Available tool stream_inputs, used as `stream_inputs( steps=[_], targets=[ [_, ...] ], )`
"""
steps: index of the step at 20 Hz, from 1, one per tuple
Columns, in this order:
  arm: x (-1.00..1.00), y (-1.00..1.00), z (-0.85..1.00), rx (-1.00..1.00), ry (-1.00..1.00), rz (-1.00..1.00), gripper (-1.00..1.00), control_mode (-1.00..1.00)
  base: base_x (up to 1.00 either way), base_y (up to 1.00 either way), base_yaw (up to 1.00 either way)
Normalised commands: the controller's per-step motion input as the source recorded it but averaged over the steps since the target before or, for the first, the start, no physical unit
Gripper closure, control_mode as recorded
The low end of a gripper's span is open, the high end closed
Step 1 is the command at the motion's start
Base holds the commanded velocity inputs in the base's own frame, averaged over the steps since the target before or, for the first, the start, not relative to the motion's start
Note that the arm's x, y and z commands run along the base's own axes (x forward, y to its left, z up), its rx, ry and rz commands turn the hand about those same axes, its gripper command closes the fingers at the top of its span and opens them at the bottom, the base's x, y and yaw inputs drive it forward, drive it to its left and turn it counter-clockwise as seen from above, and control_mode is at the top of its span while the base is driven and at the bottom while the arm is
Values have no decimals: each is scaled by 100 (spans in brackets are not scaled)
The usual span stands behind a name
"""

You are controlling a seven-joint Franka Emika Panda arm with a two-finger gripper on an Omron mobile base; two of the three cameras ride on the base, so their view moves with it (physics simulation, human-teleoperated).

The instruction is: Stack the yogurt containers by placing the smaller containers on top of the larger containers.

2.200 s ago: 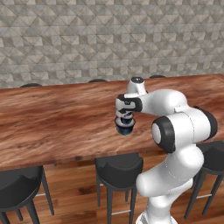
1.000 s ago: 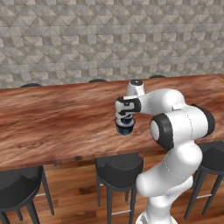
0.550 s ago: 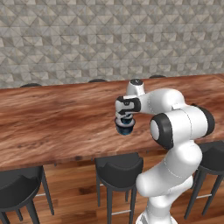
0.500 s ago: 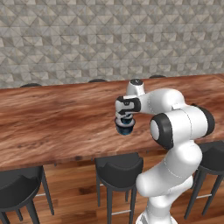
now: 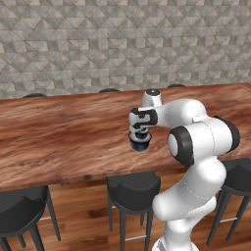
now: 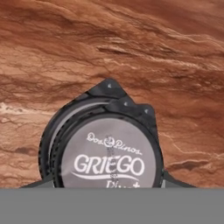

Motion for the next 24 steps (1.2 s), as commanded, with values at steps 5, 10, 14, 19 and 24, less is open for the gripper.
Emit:
stream_inputs(
  steps=[5,10,14,19,24],
  targets=[
    [2,0,-5,0,0,0,100,-100,0,0,0],
    [1,0,-2,0,0,0,-100,-100,0,0,0],
    [0,0,0,0,0,0,-100,-100,0,0,0],
    [0,0,0,0,0,0,-100,-100,0,0,0],
    [0,-2,7,0,0,0,-100,-100,0,0,0]
  ],
)
